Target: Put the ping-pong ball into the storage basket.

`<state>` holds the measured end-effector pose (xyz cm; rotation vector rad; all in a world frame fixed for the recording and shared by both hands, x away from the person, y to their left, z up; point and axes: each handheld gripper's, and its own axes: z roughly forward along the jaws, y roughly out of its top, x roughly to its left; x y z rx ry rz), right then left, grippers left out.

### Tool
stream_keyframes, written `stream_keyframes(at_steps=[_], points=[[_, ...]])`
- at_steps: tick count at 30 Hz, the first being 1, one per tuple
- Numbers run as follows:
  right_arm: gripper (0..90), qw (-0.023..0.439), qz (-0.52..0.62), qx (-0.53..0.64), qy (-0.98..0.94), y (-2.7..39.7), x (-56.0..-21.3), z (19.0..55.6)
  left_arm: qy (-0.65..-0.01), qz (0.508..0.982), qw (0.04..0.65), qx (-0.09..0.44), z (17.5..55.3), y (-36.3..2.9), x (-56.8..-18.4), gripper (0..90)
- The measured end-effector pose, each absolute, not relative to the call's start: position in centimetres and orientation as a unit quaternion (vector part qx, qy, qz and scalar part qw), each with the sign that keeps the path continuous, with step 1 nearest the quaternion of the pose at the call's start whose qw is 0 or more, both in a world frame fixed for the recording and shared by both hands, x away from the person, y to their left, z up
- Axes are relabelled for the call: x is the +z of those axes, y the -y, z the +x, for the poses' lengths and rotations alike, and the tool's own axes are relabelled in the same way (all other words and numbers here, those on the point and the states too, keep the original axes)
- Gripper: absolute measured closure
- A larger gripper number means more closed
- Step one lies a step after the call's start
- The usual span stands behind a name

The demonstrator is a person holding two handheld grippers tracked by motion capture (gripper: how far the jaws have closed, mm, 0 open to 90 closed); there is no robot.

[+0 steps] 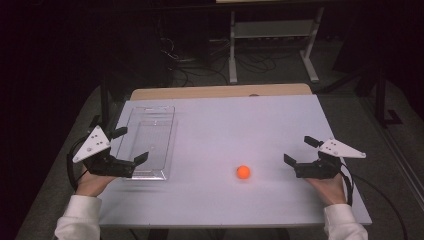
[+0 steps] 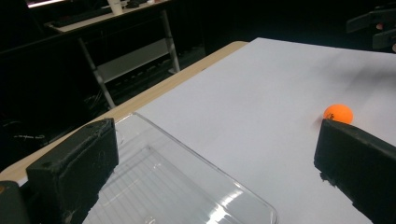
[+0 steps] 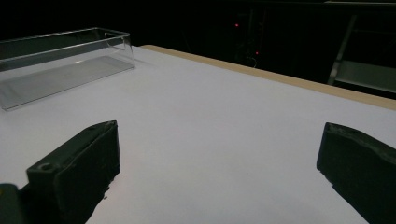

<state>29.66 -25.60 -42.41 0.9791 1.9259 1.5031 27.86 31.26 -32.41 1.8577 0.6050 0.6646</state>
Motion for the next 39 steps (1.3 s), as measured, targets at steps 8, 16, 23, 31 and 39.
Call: stream_keyframes(at_steps=[8, 16, 23, 31, 39], points=[[0.0, 0.252, 0.36, 0.553, -0.708, 25.6, -42.4, 29.7, -0.233, 0.787, 0.504, 0.269, 28.3, -30.0, -31.2, 0.0], [0.0, 0.252, 0.36, 0.553, -0.708, 25.6, -42.4, 29.7, -0.221, 0.802, 0.491, 0.259, 28.8, -28.8, -30.9, 0.0], [0.0, 0.252, 0.36, 0.554, -0.707, 25.6, -42.4, 29.6, -0.213, 0.813, 0.481, 0.249, 29.1, -27.9, -30.7, 0.0], [0.0, 0.252, 0.359, 0.555, -0.706, 25.6, -42.4, 29.6, -0.194, 0.827, 0.47, 0.24, 29.8, -26.3, -29.9, 0.0], [0.0, 0.253, 0.358, 0.558, -0.704, 25.7, -42.3, 29.6, -0.175, 0.842, 0.454, 0.232, 30.4, -24.4, -29.4, 0.0]])
